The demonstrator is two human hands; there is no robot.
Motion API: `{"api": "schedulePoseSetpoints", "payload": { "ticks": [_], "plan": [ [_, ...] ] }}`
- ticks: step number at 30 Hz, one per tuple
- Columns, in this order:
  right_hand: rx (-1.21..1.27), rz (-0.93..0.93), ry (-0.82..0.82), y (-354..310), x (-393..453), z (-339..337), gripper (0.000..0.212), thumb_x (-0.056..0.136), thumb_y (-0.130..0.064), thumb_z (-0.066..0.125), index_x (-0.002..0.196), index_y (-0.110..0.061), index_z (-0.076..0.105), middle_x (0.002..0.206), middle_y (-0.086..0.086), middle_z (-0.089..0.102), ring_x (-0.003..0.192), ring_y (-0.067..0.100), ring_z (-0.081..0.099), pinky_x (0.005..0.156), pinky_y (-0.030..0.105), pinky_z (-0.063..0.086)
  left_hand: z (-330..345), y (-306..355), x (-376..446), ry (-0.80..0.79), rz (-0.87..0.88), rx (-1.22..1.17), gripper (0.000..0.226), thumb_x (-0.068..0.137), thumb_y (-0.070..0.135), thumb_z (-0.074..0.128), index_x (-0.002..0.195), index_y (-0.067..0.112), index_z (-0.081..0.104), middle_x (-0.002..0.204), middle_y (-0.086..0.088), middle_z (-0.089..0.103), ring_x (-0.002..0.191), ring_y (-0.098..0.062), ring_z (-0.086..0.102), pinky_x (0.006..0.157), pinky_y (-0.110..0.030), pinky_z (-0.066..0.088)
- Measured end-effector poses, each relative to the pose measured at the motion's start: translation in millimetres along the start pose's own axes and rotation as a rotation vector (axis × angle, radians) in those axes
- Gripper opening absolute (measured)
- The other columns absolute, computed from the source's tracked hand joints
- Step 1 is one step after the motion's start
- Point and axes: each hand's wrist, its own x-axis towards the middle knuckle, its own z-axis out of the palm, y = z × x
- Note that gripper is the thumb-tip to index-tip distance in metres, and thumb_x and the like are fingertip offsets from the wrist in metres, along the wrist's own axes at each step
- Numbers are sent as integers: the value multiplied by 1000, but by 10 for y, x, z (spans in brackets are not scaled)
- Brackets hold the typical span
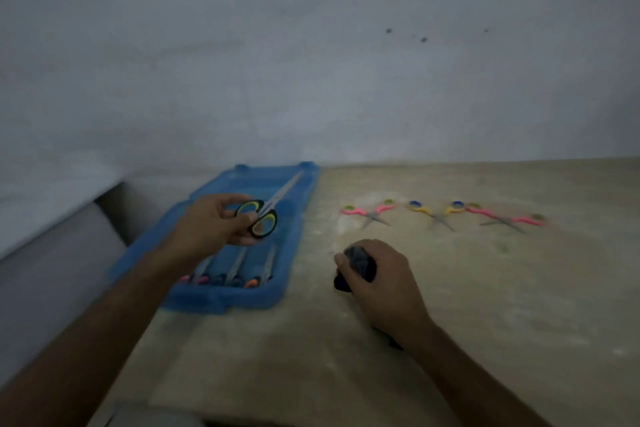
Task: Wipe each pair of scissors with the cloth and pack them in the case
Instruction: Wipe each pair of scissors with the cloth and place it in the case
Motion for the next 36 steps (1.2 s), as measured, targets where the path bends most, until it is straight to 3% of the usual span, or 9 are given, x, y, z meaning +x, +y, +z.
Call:
{"api": "schedulePoseSetpoints", "payload": {
  "ticks": [3,7,14,18,21,23,27,33,36],
  "plan": [
    [-47,-30,-21,11,0,99,21,94,-45,64,82,-30,59,79,-10,57,76,7,55,70,33,47,-514,-151,113,105,-27,214,15,94,-2,64,108,-7,65,72,-16,74,58,-20,73,56,-29,63],
    [-104,-28,-63,-10,-29,225,17,91,-42,68,81,-31,60,77,-10,58,75,8,56,68,31,45,-1094,-433,172,195,-216,421,11,93,7,69,94,-4,70,80,-25,74,63,-27,75,53,-28,61],
    [-125,12,-73,-45,-24,248,18,91,-37,71,79,-26,62,77,-8,60,75,5,57,67,27,43,-1257,-801,287,95,-350,734,18,84,11,70,71,-1,74,59,-11,69,51,-21,66,56,-31,58],
    [-105,30,-74,-53,-14,231,20,91,-35,70,76,-25,62,75,-8,61,74,1,56,66,23,43,-1222,-786,262,30,-336,991,25,85,19,67,63,11,58,76,-10,63,69,-24,61,54,-27,42],
    [-97,46,-73,-61,-6,233,18,91,-34,71,77,-24,64,77,-6,63,75,5,58,69,33,48,-1158,-762,256,-23,-348,1192,26,88,32,68,84,8,57,92,-8,57,83,-23,57,63,-28,42],
    [-91,51,-79,-54,2,235,16,91,-35,71,79,-26,65,79,-7,64,76,6,59,69,35,49,-1127,-747,268,-49,-361,1279,42,84,43,73,103,9,57,100,-7,57,87,-22,56,71,-29,44],
    [-101,43,-107,-41,27,232,14,91,-37,70,81,-28,66,79,-9,63,75,5,59,68,34,49,-1093,-758,295,-108,-389,1381,48,87,43,70,117,7,61,119,-11,67,103,-24,65,81,-30,50],
    [-84,54,-114,-33,42,237,14,91,-38,71,80,-30,67,78,-10,65,74,4,60,68,34,50,-1052,-671,292,-206,-429,1500,42,94,34,60,126,7,63,125,-9,68,110,-22,67,91,-30,52],
    [-79,55,-104,-38,54,205,14,90,-38,71,80,-30,67,78,-10,65,75,1,59,68,31,49,-1016,-584,288,-231,-448,1527,40,92,31,64,121,5,65,111,-7,69,93,-19,68,81,-28,55]
  ]
}}
